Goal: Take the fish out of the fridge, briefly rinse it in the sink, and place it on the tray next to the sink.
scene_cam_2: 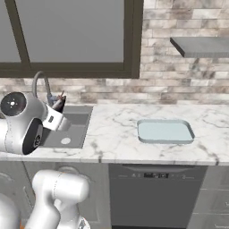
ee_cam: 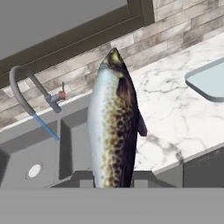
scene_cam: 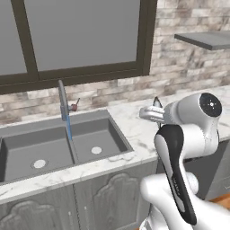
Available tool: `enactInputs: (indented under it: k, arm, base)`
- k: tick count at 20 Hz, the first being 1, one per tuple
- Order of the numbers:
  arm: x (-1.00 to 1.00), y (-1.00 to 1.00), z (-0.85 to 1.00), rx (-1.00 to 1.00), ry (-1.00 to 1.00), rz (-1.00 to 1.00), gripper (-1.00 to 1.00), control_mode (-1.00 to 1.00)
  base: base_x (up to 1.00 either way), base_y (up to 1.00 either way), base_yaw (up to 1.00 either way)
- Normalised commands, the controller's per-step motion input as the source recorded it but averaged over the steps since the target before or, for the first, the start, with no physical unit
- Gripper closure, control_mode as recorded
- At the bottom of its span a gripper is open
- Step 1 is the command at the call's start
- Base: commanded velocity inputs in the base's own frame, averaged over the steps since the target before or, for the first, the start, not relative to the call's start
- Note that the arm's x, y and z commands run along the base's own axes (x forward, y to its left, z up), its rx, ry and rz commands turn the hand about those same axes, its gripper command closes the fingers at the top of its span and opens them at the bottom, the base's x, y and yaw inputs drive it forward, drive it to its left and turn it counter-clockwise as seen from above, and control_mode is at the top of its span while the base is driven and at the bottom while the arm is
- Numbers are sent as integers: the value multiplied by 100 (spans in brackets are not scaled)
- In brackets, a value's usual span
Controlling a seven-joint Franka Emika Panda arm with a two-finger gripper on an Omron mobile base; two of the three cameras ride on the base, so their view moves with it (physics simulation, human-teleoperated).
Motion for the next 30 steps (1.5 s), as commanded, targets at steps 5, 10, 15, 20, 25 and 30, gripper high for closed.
enactInputs:
  k: [5,10,15,20,25,30]
  arm:
    - [14,-8,0,0,1,3,100,-100]
    - [65,-4,-2,0,20,31,100,-100]
    - [59,29,-6,-1,40,46,100,-100]
    - [20,37,-34,-7,21,48,100,-100]
    - [0,40,-37,-1,6,13,100,-100]
    - [0,26,-39,0,2,16,100,-100]
  base:
    - [0,0,0]
    - [0,0,0]
    - [0,0,0]
    - [0,0,0]
    - [0,0,0]
    - [0,0,0]
